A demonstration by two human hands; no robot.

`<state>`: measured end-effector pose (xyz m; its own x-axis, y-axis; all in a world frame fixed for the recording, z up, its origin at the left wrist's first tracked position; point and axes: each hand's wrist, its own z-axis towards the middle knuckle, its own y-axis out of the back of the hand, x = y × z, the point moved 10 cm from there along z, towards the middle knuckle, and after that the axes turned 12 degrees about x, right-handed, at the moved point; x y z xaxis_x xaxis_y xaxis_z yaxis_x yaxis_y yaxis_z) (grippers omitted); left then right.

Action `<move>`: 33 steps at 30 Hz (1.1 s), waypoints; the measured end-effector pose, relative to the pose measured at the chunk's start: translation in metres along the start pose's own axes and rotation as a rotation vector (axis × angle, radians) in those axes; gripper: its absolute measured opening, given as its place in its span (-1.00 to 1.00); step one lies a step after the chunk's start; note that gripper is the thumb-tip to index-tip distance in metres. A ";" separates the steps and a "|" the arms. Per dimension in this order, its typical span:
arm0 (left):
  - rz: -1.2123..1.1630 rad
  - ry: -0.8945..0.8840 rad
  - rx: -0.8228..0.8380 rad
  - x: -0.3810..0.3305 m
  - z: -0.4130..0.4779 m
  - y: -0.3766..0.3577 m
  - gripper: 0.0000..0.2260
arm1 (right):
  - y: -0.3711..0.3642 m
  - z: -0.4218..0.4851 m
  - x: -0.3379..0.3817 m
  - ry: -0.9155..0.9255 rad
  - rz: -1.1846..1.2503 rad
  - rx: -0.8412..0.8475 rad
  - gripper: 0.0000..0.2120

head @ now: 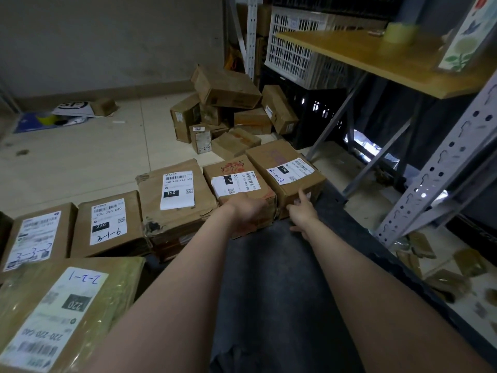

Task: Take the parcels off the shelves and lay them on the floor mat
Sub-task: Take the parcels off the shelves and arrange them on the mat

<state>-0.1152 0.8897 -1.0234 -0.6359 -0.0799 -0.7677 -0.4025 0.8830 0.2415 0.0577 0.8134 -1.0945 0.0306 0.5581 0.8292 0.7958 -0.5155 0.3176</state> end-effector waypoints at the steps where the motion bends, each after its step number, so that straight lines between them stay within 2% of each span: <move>1: -0.011 -0.001 0.008 -0.001 0.001 -0.002 -0.69 | -0.001 0.000 -0.002 0.003 0.015 0.000 -0.32; 4: -0.035 -0.009 0.021 -0.005 0.002 -0.006 -0.81 | 0.005 -0.003 -0.017 -0.022 0.027 -0.037 -0.35; 10: 0.015 -0.031 0.055 -0.022 -0.004 -0.025 -0.78 | 0.035 -0.016 -0.018 -0.033 0.026 -0.143 -0.46; 13: 0.054 -0.055 0.064 -0.039 -0.012 -0.038 -0.71 | 0.051 -0.025 -0.003 0.041 -0.058 -0.165 -0.50; 16: 0.045 -0.120 0.107 -0.064 -0.021 -0.061 -0.78 | 0.071 -0.048 0.028 0.175 -0.154 -0.191 -0.59; 18: 0.042 -0.166 0.122 -0.082 -0.031 -0.074 -0.83 | 0.093 -0.071 0.050 0.264 -0.171 -0.274 -0.62; 21: 0.041 -0.255 0.130 -0.114 -0.050 -0.091 -0.84 | 0.134 -0.114 0.078 0.369 -0.149 -0.413 -0.67; 27: 0.136 -0.508 0.125 -0.195 -0.107 -0.139 -0.70 | 0.211 -0.230 0.111 0.511 -0.189 -0.671 -0.86; 29: 0.212 -0.618 0.136 -0.230 -0.133 -0.163 -0.66 | 0.238 -0.277 0.131 0.584 -0.255 -0.761 -0.88; 33: 0.214 -0.853 0.175 -0.293 -0.196 -0.209 -0.75 | 0.291 -0.370 0.170 0.700 -0.502 -0.895 -0.88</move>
<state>0.0261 0.6378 -0.7329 0.0480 0.4041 -0.9135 -0.1808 0.9029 0.3899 0.0709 0.5174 -0.6910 -0.7060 0.4968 0.5048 -0.0744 -0.7608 0.6447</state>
